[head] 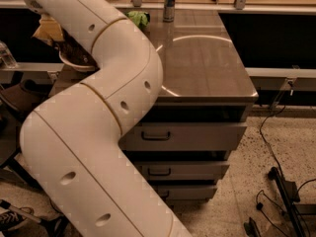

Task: Place brown chip bag into paper bowl

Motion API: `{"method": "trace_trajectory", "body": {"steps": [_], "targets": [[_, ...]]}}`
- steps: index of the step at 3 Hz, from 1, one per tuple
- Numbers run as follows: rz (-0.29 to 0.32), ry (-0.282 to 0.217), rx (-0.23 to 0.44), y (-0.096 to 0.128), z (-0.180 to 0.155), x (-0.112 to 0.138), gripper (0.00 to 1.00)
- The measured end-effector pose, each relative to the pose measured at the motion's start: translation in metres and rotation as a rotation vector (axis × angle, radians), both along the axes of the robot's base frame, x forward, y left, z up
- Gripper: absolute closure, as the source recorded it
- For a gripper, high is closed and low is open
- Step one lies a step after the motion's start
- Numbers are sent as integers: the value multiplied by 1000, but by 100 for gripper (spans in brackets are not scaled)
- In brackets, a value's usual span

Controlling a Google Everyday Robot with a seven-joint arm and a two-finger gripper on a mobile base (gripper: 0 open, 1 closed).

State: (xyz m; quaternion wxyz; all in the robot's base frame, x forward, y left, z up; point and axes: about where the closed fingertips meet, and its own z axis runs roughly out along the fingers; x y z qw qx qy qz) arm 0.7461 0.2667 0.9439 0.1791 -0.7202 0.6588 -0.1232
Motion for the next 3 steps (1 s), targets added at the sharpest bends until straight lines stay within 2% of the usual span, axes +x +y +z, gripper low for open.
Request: {"method": "trace_trajectory", "body": {"steps": [1, 2, 3], "targets": [[38, -19, -26, 22, -1, -3, 80], [79, -16, -28, 42, -9, -7, 98], [78, -29, -17, 43, -10, -1, 78]]}}
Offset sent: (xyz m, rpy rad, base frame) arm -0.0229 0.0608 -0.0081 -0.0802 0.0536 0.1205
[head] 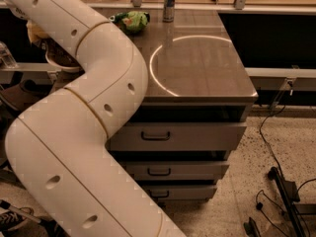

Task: Place brown chip bag into paper bowl

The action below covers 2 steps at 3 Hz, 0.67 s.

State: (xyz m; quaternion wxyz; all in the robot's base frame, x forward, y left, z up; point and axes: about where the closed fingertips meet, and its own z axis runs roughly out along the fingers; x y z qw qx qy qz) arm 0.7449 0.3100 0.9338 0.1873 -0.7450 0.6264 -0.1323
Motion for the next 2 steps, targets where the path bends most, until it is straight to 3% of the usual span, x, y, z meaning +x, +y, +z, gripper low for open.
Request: {"method": "trace_trajectory", "body": {"steps": [2], "targets": [[2, -17, 15, 2, -5, 9, 30]]}}
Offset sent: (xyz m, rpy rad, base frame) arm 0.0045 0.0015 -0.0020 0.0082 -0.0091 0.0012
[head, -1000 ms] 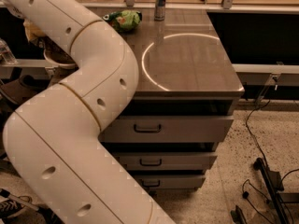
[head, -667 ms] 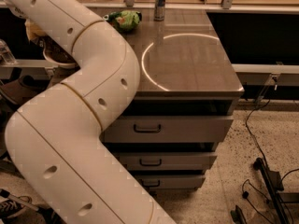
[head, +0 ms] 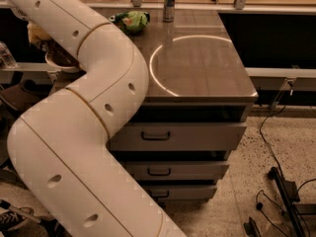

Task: Place brown chip bag into paper bowl

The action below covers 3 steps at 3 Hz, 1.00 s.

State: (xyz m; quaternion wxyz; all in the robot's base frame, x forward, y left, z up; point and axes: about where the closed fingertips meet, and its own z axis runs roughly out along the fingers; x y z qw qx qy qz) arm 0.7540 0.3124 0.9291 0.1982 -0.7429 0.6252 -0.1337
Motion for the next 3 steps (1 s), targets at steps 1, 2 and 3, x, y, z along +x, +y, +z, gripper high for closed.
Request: {"method": "trace_trajectory", "body": {"steps": [1, 2, 3], "targets": [[0, -5, 4, 0, -3, 4, 7], [0, -8, 7, 1, -5, 6, 0], [0, -8, 7, 1, -5, 6, 0]]}}
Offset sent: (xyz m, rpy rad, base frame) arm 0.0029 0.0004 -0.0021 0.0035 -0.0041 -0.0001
